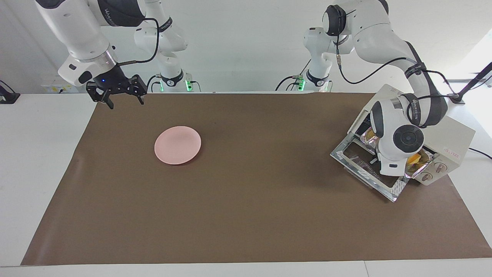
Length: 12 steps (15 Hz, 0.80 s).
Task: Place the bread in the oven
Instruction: 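Push the foil tray deeper into the oven with the left gripper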
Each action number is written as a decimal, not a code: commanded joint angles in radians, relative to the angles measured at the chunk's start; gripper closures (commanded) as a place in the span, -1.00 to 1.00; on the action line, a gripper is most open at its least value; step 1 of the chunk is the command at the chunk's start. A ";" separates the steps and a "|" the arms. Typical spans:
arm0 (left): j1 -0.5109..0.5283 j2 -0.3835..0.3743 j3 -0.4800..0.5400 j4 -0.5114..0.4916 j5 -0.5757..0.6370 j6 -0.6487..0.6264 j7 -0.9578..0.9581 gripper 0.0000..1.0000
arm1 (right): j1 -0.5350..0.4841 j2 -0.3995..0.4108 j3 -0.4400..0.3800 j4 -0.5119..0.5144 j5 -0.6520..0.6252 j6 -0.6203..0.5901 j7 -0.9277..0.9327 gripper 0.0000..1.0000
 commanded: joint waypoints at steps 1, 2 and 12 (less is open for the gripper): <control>0.017 -0.005 -0.003 0.014 0.018 -0.006 0.016 1.00 | -0.016 -0.015 0.008 -0.014 0.009 -0.008 -0.013 -1.00; 0.017 -0.012 -0.003 0.011 0.018 -0.003 0.014 1.00 | -0.016 -0.015 0.008 -0.014 0.009 -0.008 -0.013 -1.00; -0.020 -0.034 -0.006 -0.035 -0.025 0.002 -0.056 1.00 | -0.016 -0.015 0.008 -0.014 0.009 -0.008 -0.013 -1.00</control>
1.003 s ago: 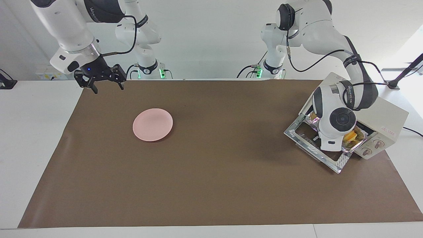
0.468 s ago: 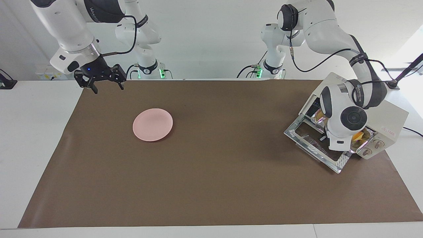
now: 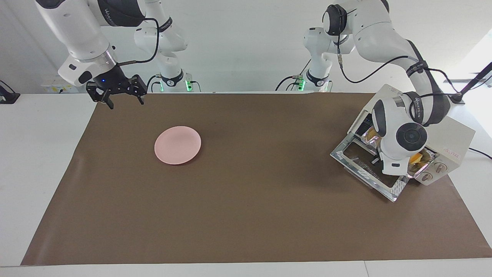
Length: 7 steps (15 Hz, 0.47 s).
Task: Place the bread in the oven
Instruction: 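Push the foil tray deeper into the oven with the left gripper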
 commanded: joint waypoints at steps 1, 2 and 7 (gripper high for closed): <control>-0.018 -0.031 0.005 -0.047 -0.008 0.001 -0.033 1.00 | -0.016 -0.017 0.008 -0.014 0.009 -0.008 -0.013 -1.00; -0.024 -0.036 0.005 -0.053 -0.008 -0.002 -0.042 1.00 | -0.016 -0.015 0.008 -0.014 0.009 -0.008 -0.013 -1.00; -0.032 -0.077 0.004 -0.118 -0.008 -0.001 -0.047 1.00 | -0.016 -0.015 0.008 -0.014 0.009 -0.008 -0.013 -1.00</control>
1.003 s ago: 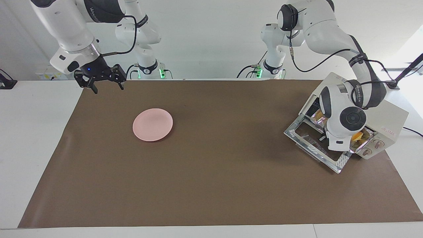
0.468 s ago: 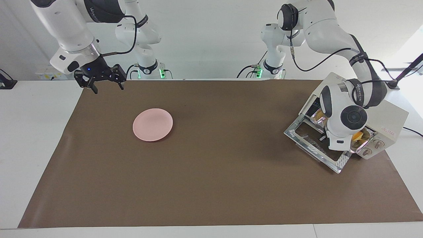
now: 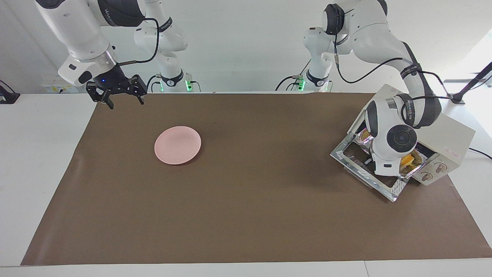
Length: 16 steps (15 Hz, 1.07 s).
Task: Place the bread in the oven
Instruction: 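Release the tray and withdraw the left gripper from the oven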
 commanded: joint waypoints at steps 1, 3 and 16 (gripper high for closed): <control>-0.016 -0.081 0.006 -0.096 -0.006 -0.001 -0.011 1.00 | -0.016 -0.015 0.008 -0.014 0.009 -0.008 -0.013 -1.00; -0.013 -0.098 0.006 -0.101 -0.006 -0.004 -0.006 1.00 | -0.016 -0.017 0.008 -0.014 0.009 -0.008 -0.013 -1.00; 0.031 -0.143 0.008 -0.152 -0.006 0.008 0.072 1.00 | -0.016 -0.017 0.008 -0.014 0.009 -0.008 -0.013 -1.00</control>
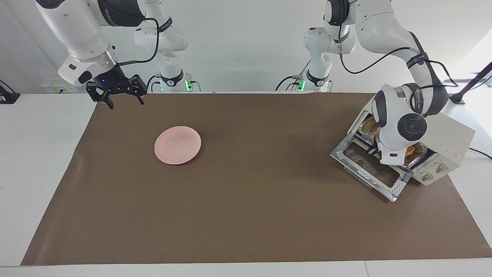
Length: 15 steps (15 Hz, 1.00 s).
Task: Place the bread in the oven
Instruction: 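Release the tray and withdraw the left gripper from the oven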
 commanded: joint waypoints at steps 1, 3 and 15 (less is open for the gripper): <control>0.005 -0.039 -0.002 -0.040 -0.006 0.008 0.018 1.00 | -0.016 -0.017 0.008 -0.014 0.009 -0.008 -0.013 -1.00; 0.005 -0.039 -0.002 -0.040 -0.006 0.011 0.017 1.00 | -0.016 -0.017 0.008 -0.014 0.009 -0.008 -0.013 -1.00; -0.007 -0.030 -0.003 0.026 -0.045 0.026 0.015 -1.00 | -0.016 -0.017 0.008 -0.014 0.009 -0.008 -0.013 -1.00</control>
